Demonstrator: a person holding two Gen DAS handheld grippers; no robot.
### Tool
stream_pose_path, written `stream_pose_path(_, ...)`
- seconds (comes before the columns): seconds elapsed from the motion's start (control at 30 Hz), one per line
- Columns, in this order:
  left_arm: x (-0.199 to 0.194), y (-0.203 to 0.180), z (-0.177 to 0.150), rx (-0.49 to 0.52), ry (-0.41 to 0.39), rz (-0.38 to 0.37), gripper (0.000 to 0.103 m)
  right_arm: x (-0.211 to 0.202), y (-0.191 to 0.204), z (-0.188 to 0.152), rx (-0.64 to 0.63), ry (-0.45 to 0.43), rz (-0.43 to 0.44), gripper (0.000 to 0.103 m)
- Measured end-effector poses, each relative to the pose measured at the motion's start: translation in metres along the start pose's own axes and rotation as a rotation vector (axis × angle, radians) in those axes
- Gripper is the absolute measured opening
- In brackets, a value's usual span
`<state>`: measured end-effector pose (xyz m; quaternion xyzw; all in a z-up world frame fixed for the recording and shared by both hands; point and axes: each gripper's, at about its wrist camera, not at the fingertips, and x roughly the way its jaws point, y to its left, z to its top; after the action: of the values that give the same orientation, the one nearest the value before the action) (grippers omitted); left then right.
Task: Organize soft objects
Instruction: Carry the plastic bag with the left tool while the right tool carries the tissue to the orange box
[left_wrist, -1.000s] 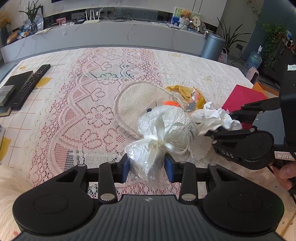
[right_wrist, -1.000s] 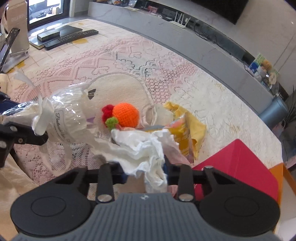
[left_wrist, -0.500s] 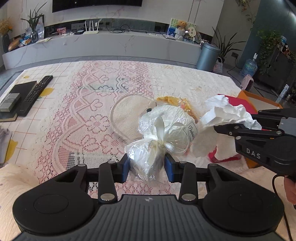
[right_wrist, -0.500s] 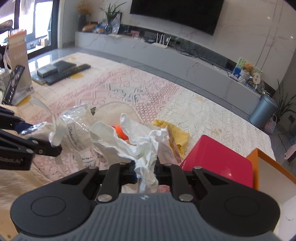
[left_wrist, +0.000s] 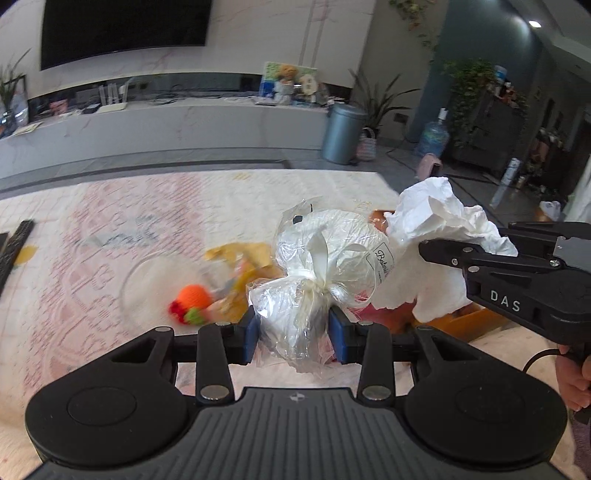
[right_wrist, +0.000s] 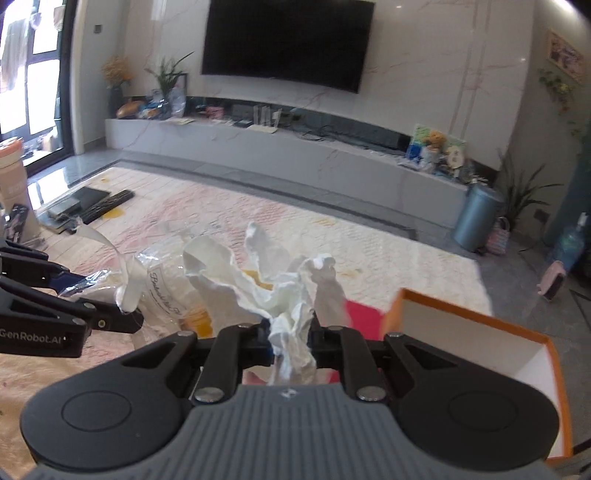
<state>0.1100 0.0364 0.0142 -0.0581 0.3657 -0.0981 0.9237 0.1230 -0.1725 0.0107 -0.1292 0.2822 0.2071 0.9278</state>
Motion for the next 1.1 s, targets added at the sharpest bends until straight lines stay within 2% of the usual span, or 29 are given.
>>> stream_pose_path(0.2, 0.033, -0.041, 0.036, 0.012, 0.03, -0.14, 0.044, -0.013, -0.056, 0.003, 0.048, 0.014, -0.097, 0.013)
stream_pose_path(0.4, 0.08, -0.085, 0.066, 0.083, 0.075, -0.235, 0.044, -0.007, -0.111, 0.001, 0.097, 0.043, -0.189, 0.013)
stream_pose_path(0.5, 0.109, -0.101, 0.076, 0.144, 0.106, -0.23, 0.044, 0.004, -0.139, -0.003, 0.144, 0.073, -0.207, 0.013)
stream_pose_path(0.63, 0.145, -0.113, 0.077, 0.217, 0.158, -0.216, 0.044, 0.036, -0.168, -0.011, 0.213, 0.138, -0.189, 0.013)
stream_pose_path(0.83, 0.191, -0.121, 0.079, 0.322, 0.218, -0.186, 0.044, 0.084, -0.184, -0.023, 0.223, 0.204, -0.169, 0.013)
stream_pose_path(1.1, 0.229, -0.14, 0.07, 0.436, 0.27, -0.159, 0.044, 0.139, -0.212, -0.037, 0.25, 0.295, -0.118, 0.014)
